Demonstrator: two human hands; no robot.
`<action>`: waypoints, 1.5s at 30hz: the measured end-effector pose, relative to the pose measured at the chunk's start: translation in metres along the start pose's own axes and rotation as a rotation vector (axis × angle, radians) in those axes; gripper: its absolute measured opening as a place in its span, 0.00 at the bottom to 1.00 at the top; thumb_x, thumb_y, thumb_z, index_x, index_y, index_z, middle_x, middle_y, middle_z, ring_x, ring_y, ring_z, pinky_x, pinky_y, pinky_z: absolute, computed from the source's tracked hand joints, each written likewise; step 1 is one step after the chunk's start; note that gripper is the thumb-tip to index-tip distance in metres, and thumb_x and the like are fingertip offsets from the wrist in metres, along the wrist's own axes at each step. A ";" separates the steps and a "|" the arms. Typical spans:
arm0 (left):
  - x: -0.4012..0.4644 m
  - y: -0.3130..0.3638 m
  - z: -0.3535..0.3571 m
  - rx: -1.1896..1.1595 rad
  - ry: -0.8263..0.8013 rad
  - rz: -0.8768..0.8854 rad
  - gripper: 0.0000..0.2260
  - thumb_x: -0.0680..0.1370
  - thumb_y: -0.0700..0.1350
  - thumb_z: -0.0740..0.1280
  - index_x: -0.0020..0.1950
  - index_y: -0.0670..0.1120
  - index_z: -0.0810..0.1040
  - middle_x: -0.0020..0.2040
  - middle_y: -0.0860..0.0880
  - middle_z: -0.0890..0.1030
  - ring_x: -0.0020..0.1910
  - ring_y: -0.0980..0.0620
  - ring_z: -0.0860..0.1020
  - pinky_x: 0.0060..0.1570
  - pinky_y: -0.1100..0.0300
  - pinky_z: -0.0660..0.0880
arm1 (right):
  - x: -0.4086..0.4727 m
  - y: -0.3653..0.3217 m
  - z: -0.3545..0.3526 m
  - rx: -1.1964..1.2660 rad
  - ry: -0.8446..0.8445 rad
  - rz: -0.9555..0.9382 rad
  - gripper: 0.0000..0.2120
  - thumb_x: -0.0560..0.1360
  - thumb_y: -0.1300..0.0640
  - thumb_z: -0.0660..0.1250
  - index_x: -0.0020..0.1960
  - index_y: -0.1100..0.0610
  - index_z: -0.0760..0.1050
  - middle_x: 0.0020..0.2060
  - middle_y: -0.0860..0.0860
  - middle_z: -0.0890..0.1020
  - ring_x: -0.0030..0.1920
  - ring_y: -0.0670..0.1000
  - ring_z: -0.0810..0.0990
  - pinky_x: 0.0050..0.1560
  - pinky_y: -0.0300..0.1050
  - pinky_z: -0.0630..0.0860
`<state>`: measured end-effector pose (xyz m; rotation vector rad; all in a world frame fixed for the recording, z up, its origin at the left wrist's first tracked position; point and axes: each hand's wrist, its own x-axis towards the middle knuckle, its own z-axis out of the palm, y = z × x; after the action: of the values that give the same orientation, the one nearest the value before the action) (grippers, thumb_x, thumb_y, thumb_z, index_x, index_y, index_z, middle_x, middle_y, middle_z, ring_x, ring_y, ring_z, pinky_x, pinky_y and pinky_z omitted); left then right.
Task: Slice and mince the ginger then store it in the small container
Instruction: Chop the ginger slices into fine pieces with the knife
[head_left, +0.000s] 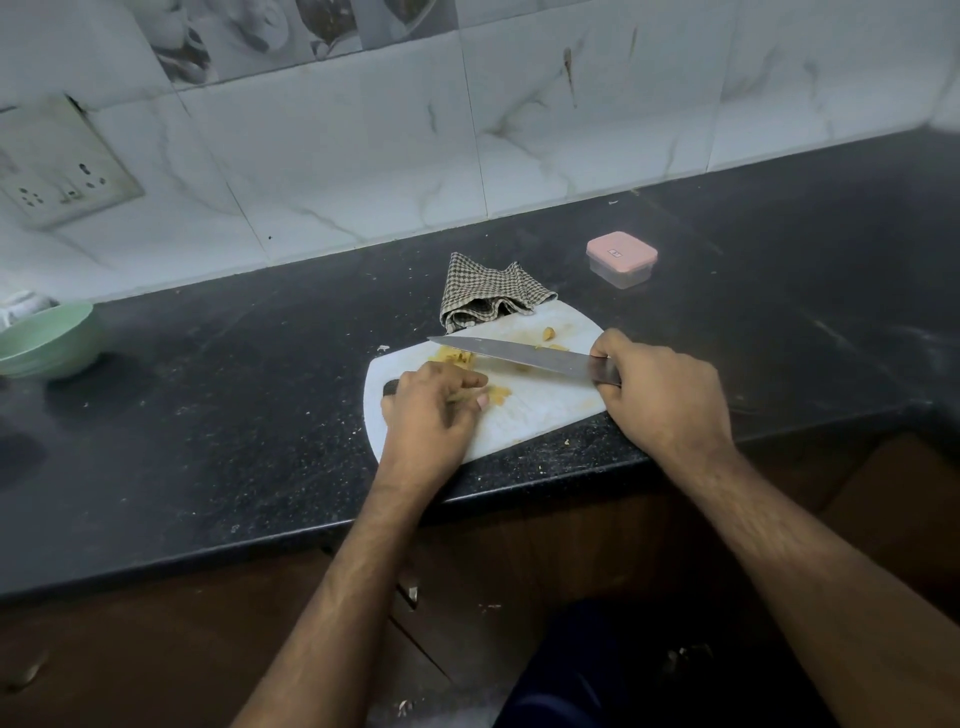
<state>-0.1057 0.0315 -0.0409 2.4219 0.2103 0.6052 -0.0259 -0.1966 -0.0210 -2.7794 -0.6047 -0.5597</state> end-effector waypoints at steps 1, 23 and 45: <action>0.000 0.002 0.001 0.109 -0.030 0.021 0.09 0.80 0.52 0.69 0.60 0.58 0.83 0.56 0.59 0.77 0.59 0.54 0.71 0.58 0.50 0.64 | 0.000 0.000 -0.001 -0.004 0.002 0.001 0.05 0.78 0.52 0.64 0.51 0.45 0.68 0.36 0.44 0.79 0.33 0.52 0.77 0.35 0.45 0.75; 0.001 0.016 0.004 0.228 -0.021 0.052 0.05 0.81 0.44 0.69 0.53 0.54 0.78 0.48 0.60 0.76 0.53 0.55 0.73 0.49 0.53 0.59 | -0.001 0.001 -0.002 -0.006 0.015 0.003 0.04 0.79 0.51 0.63 0.52 0.46 0.69 0.33 0.44 0.74 0.32 0.51 0.74 0.33 0.44 0.70; 0.002 0.012 0.004 0.255 -0.087 0.063 0.08 0.82 0.45 0.67 0.60 0.54 0.79 0.53 0.59 0.74 0.56 0.54 0.70 0.50 0.53 0.57 | 0.001 0.000 -0.001 0.010 0.002 0.003 0.06 0.79 0.50 0.66 0.53 0.45 0.69 0.36 0.44 0.78 0.34 0.50 0.78 0.36 0.46 0.78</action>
<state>-0.1023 0.0205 -0.0352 2.7033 0.1845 0.5265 -0.0257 -0.1968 -0.0199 -2.7701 -0.6017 -0.5572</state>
